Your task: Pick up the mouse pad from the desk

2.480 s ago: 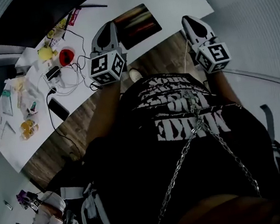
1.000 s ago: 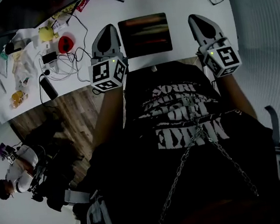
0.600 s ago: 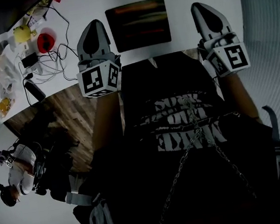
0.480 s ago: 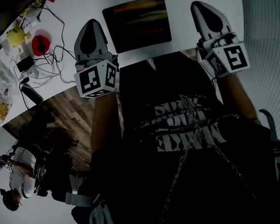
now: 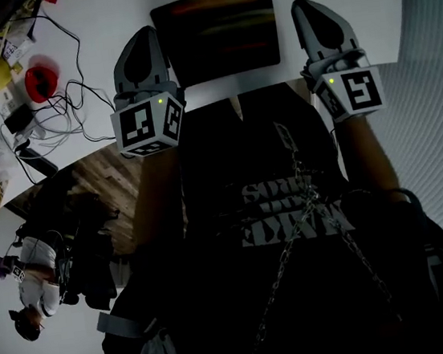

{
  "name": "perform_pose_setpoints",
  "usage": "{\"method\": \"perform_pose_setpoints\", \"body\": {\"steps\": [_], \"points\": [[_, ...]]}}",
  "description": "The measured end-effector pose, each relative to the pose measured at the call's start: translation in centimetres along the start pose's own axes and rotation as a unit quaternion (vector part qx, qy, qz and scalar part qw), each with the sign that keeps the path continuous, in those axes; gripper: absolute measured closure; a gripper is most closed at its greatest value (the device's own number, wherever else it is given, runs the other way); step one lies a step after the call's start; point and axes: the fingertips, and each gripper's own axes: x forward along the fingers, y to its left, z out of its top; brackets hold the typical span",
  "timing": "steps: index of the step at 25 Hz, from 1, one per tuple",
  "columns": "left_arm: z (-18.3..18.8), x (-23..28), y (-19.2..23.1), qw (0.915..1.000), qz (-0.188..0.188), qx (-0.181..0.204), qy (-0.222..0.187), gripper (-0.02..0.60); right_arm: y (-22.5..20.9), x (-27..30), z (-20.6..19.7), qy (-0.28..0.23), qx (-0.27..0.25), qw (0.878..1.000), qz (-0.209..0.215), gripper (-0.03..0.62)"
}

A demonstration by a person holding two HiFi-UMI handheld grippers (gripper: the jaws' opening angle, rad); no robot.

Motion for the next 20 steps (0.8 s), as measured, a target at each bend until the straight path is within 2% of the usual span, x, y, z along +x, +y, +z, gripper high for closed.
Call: {"method": "perform_pose_setpoints", "body": {"steps": [3,8,11,20], "points": [[-2.0,1.1,0.3,0.9996,0.004,0.001,0.029,0.574,-0.3,0.9,-2.9,0.025,-0.025,0.999,-0.006,0.591],[-4.7,2.6,0.1,0.9971,-0.006,0.016,0.074,0.552,-0.2,2.0,-6.7,0.077,-0.014,0.997,-0.005,0.588],[-6.2,3.2,-0.1,0.9939,-0.014,0.020,0.107,0.467,-0.4,2.4,-8.2,0.101,0.000,0.995,0.000,0.523],[-8.0,4.0,-0.7,0.9864,-0.013,0.050,0.156,0.377,-0.2,4.3,-11.6,0.174,0.020,0.984,0.007,0.414]]}}
